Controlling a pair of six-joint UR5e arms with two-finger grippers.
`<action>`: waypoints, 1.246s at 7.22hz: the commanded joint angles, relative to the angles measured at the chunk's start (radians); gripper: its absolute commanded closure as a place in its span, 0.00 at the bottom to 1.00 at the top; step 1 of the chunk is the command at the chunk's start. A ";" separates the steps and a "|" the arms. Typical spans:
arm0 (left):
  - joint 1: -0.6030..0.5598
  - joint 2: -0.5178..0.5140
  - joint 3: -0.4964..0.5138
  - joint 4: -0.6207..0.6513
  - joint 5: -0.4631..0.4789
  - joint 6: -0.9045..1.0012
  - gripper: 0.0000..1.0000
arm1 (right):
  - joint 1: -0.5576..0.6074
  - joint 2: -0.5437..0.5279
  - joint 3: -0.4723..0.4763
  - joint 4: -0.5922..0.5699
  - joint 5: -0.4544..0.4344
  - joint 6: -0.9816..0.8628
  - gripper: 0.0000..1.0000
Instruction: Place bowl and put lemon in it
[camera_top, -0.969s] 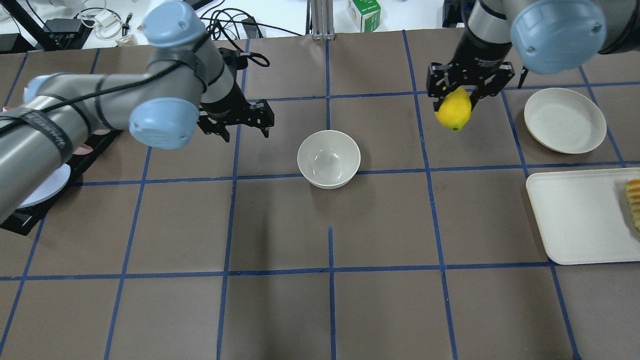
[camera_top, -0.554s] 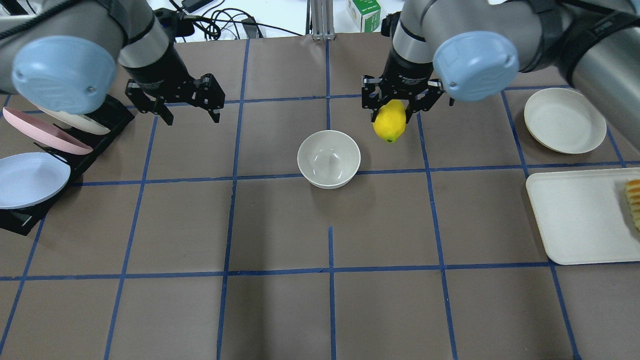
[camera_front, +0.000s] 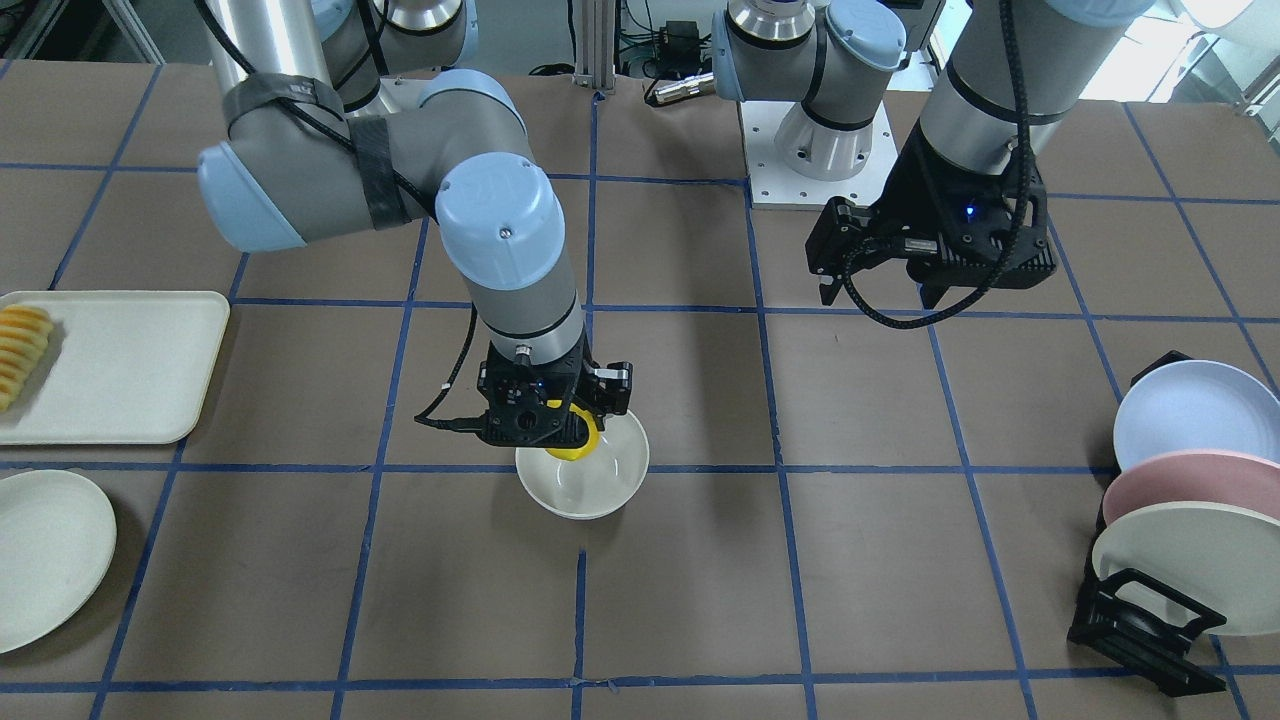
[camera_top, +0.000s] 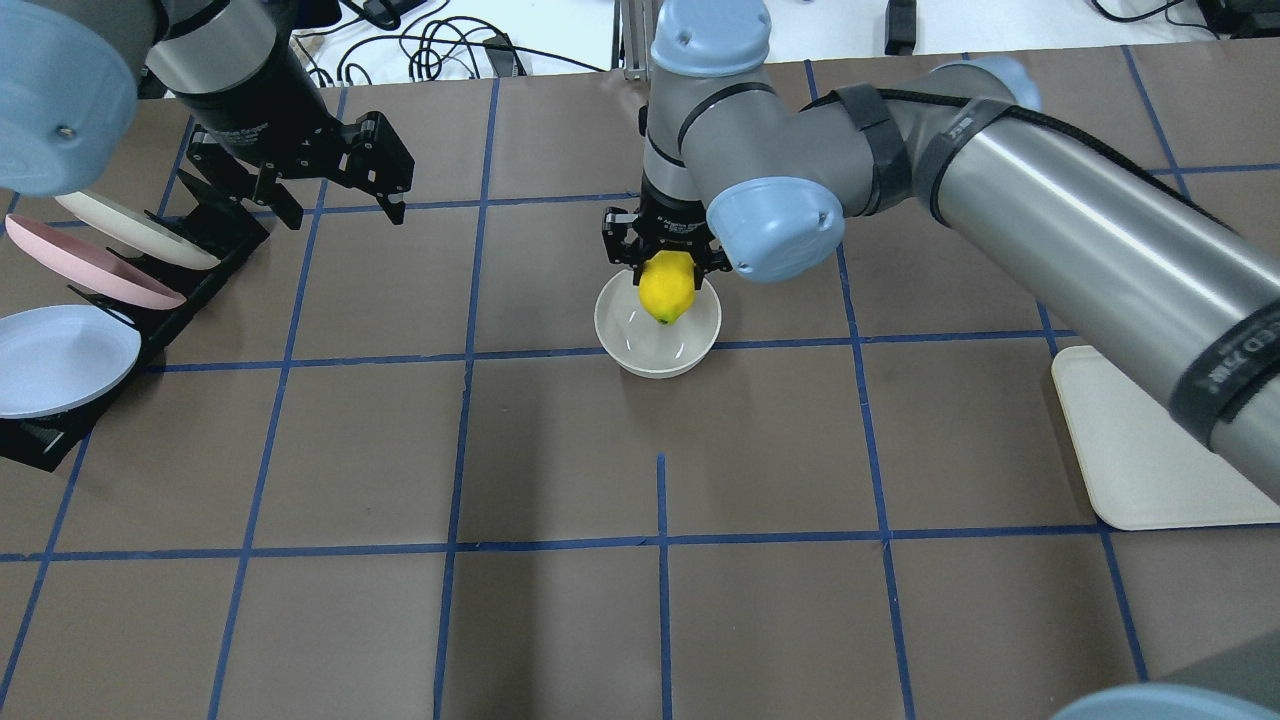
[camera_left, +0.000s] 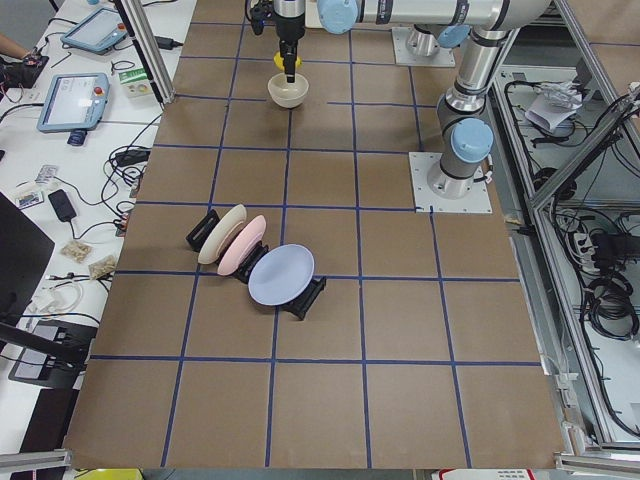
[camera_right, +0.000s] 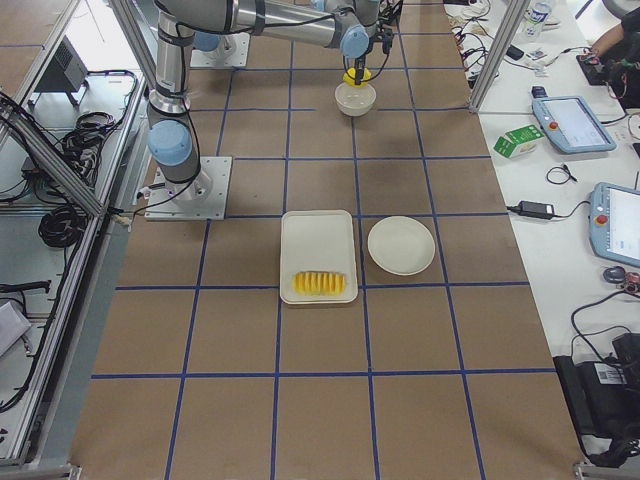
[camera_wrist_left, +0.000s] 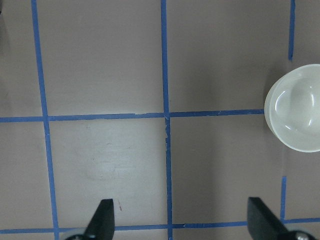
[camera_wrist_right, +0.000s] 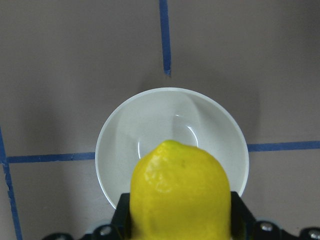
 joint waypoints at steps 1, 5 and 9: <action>-0.002 -0.020 0.036 -0.007 0.000 -0.009 0.08 | 0.011 0.050 0.004 -0.013 0.001 -0.004 1.00; 0.004 -0.014 0.015 0.002 0.008 0.003 0.08 | 0.011 0.107 0.002 -0.024 0.003 0.004 0.89; 0.006 -0.016 0.022 -0.007 0.006 0.003 0.05 | 0.011 0.138 0.002 -0.042 0.004 0.004 0.22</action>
